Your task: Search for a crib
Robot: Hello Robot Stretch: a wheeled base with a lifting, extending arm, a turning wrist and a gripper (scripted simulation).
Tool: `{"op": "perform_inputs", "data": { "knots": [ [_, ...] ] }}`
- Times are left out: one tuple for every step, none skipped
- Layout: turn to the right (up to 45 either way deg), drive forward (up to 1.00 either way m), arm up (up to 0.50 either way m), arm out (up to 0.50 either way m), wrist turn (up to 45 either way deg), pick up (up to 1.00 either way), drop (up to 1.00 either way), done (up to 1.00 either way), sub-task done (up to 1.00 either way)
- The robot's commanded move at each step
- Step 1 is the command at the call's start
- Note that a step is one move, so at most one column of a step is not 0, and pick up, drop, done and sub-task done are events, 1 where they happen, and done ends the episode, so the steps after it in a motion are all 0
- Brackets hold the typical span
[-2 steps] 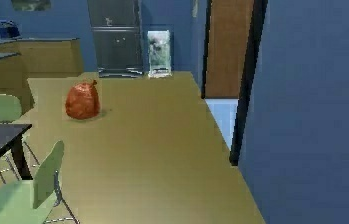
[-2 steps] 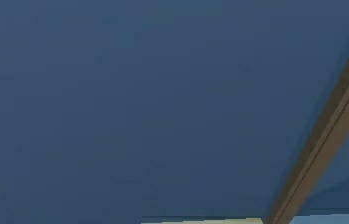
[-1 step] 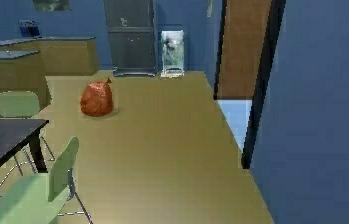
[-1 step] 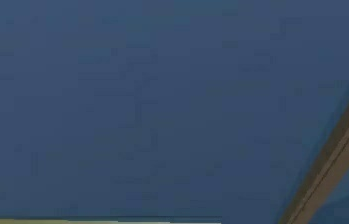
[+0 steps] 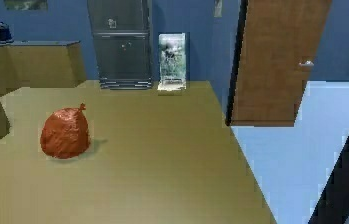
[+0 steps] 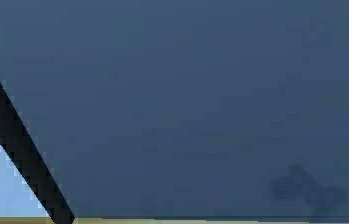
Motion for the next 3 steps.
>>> {"op": "perform_inputs", "data": {
  "knots": [
    [0.0, 0.95, 0.0, 0.0, 0.0, 0.0, 0.0, 0.0, 0.0],
    [21.0, 0.0, 0.0, 0.0, 0.0, 0.0, 0.0, 0.0, 0.0],
    [0.0, 0.05, 0.0, 0.0, 0.0, 0.0, 0.0, 0.0, 0.0]
  ]
}}
